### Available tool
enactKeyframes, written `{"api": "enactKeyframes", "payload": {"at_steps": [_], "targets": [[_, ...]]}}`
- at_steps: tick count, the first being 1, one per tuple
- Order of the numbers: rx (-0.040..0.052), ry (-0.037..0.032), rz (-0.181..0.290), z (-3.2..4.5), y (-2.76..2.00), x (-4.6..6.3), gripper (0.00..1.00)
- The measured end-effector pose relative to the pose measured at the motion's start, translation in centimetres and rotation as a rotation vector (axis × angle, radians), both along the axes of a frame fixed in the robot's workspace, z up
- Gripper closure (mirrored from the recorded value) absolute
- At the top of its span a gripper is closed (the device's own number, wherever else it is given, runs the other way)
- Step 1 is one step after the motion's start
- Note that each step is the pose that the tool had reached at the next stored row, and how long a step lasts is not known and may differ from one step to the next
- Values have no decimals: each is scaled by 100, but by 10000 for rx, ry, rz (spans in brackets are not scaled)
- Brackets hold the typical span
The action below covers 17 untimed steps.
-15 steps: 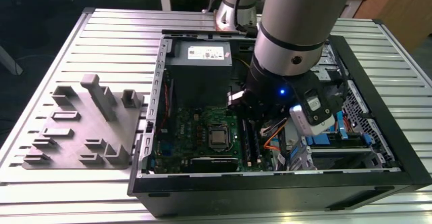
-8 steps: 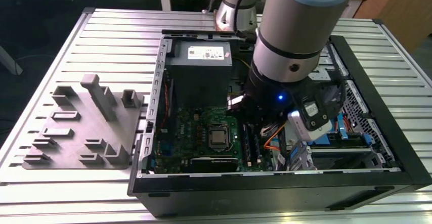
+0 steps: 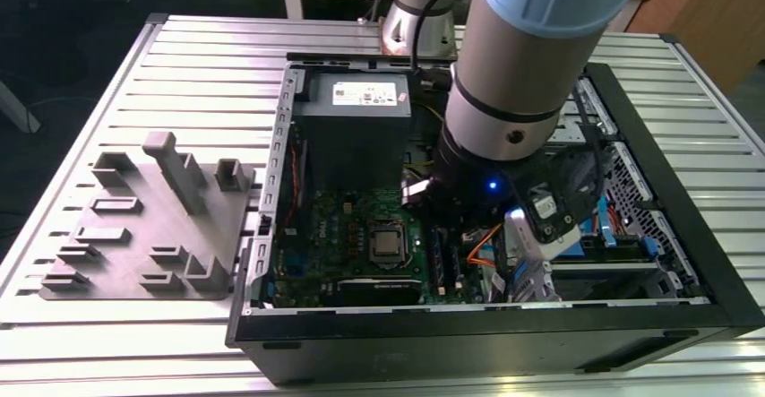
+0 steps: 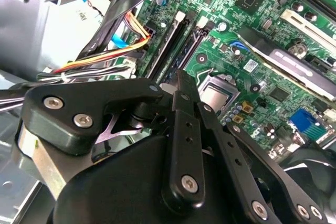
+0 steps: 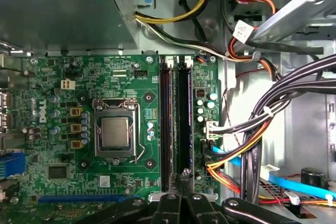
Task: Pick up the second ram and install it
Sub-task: 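Press down the second ram until it locks into place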
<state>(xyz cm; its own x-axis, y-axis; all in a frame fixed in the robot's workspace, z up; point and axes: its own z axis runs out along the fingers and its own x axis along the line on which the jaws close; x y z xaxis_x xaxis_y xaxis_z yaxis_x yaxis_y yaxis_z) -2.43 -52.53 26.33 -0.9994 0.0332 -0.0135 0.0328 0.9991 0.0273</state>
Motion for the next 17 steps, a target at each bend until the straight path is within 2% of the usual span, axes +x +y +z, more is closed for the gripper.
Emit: {"api": "enactKeyframes", "payload": {"at_steps": [7,17], "targets": [[-1,0,0,-51,-1,-13,93],[-1,0,0,-209,-1,-38,93]]}}
